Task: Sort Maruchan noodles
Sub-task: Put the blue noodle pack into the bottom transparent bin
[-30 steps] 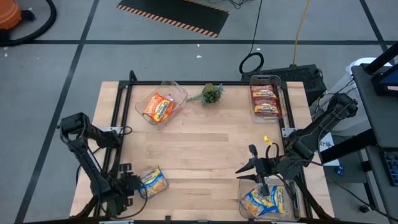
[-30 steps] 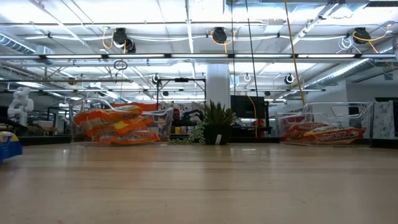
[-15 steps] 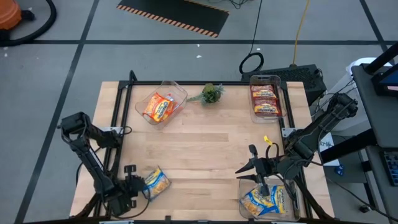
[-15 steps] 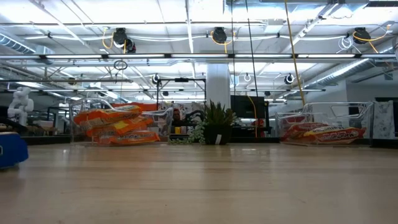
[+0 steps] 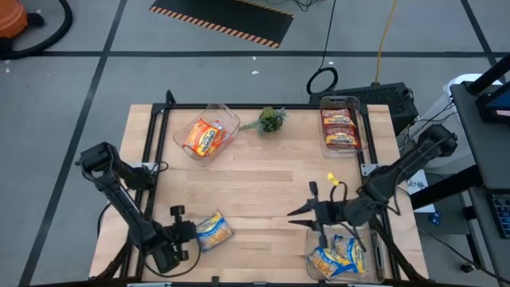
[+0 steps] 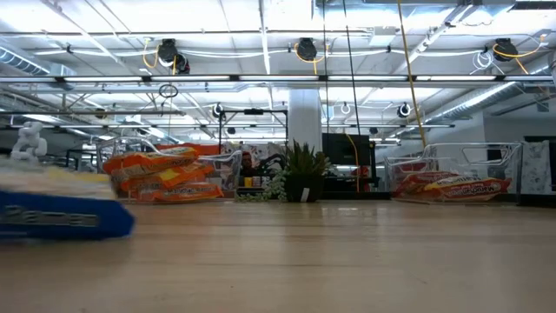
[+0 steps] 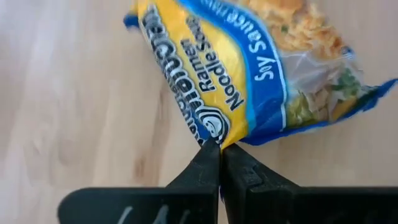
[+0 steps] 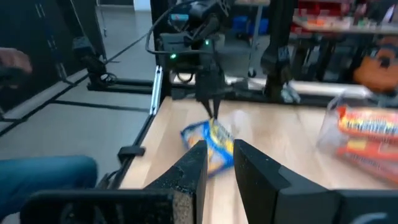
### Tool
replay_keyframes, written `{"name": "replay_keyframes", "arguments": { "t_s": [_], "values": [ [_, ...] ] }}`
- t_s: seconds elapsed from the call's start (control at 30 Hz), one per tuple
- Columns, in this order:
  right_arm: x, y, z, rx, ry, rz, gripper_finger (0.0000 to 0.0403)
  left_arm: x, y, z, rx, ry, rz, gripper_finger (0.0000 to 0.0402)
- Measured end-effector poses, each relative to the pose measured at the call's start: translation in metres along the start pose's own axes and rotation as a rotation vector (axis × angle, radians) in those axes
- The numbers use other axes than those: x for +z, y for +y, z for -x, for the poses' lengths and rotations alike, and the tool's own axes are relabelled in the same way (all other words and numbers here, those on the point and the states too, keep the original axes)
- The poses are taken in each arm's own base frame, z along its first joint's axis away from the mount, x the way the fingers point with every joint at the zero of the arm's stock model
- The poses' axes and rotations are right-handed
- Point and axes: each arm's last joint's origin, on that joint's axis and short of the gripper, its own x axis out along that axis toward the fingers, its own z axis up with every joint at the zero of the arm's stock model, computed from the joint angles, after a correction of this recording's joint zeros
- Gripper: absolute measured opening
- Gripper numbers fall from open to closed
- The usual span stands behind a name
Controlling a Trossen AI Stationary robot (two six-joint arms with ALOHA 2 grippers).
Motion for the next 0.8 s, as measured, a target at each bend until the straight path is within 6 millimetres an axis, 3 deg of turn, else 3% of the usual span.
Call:
{"name": "replay_keyframes", "arguments": {
  "t_s": [0.17,0.43,0.8],
  "values": [
    [-0.002,0.001,-0.018,0.050,-0.039,0.102,0.0075,0.027,-0.005,0.013,0.025,-0.153,-0.037,0.0002],
    [-0.009,0.007,-0.030,0.066,-0.052,0.291,0.0075,0.074,-0.011,0.043,0.073,-0.361,-0.054,0.0002],
    [-0.005,0.056,-0.039,-0.047,-0.126,0.720,0.0075,0.136,-0.013,0.101,0.039,-0.591,0.019,0.0001]
  ]
}}
